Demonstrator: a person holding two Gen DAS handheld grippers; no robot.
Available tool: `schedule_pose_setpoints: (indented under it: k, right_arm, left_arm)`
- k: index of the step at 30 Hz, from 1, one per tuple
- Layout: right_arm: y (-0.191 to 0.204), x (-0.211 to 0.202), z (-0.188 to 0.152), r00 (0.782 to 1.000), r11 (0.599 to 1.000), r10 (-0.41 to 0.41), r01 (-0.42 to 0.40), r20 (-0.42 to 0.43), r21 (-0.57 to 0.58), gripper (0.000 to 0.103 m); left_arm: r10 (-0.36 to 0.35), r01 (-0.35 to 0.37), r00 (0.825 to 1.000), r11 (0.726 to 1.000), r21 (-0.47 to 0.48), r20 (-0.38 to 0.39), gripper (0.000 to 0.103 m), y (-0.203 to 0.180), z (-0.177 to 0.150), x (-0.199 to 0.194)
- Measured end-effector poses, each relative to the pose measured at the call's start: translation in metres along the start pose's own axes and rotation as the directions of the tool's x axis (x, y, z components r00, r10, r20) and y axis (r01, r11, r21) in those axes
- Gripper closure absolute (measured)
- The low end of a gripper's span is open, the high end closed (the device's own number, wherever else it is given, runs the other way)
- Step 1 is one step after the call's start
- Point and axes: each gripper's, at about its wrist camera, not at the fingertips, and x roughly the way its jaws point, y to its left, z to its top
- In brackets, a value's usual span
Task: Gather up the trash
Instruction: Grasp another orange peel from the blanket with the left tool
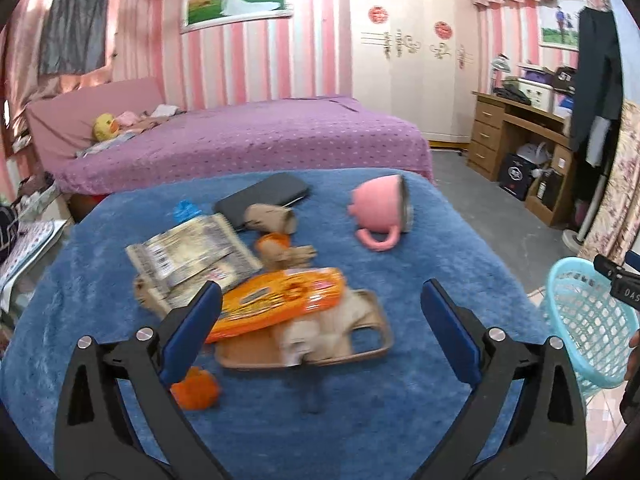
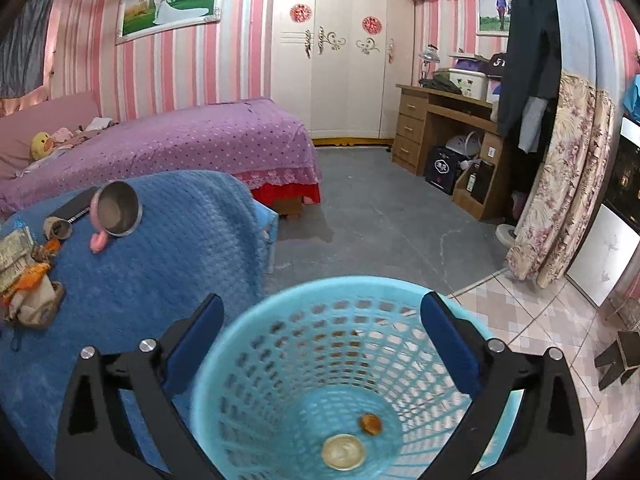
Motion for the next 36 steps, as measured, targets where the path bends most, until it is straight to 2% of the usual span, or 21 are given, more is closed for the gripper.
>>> schedule_pose_setpoints:
  k: [5,11,16,19,21,24,26,28,31,36]
  right_arm:
    - [0.033,0.000,0.000,0.999,0.999,0.040,-0.040,-0.003,-0.016,0.006]
    - [0.067,0.004,-0.001,0.999,0.996,0.031,-0.032,-0.014,-0.078,0.006]
    - [0.075,0.012,0.000,0.997,0.998,0.063,-0.064,-0.039,-0.005,0.006]
    - [0.085,0.014,-0.001,0.998,0.999,0.046,-0.046,-0.034,0.003,0.006]
    - [0.094,0.014,-0.002,0.999,0.999,0.032,-0.032,-0.020,-0.004,0.006]
    - [0.103,0.013,-0.003,0.999,0.999,0.044,-0.044,-0.007,0.006,0.004]
    - [0.109,0.012,-0.004,0.998,0.998,0.057,-0.057,-0.003,0.003,0.004]
    - [0.120,0.011,-0.004,0.998,0.998,0.067,-0.067,0.004,-0.017,0.004]
    - [0.135,0.009,-0.005,0.996,0.995,0.092,-0.091,0.012,-0.044,0.004]
    - [0.161,0.012,-0.010,0.991,0.987,0.131,-0.134,-0.035,-0.089,0.004]
  left_arm:
    - [0.027,-0.028,0.999,0.998,-0.052,-0.017,0.006,0.044,-0.014,0.008]
    - [0.008,-0.020,0.995,0.993,-0.113,-0.102,0.006,0.090,-0.031,0.024]
    - [0.020,-0.038,0.985,0.994,-0.107,-0.169,0.006,0.108,-0.053,0.036]
    - [-0.021,-0.006,0.975,0.993,-0.119,-0.223,0.006,0.110,-0.065,0.044]
    - [-0.039,0.011,0.973,0.992,-0.123,-0.228,0.008,0.111,-0.068,0.046]
    - [-0.055,0.025,0.972,0.991,-0.132,-0.229,0.023,0.111,-0.069,0.047]
    - [-0.078,0.044,0.963,0.990,-0.135,-0.259,0.043,0.111,-0.072,0.053]
    - [-0.077,0.044,0.962,0.990,-0.131,-0.261,0.048,0.110,-0.073,0.052]
    - [-0.101,0.071,0.962,0.990,-0.125,-0.254,0.070,0.112,-0.072,0.049]
    - [-0.106,0.077,0.966,0.989,-0.130,-0.238,0.077,0.120,-0.065,0.044]
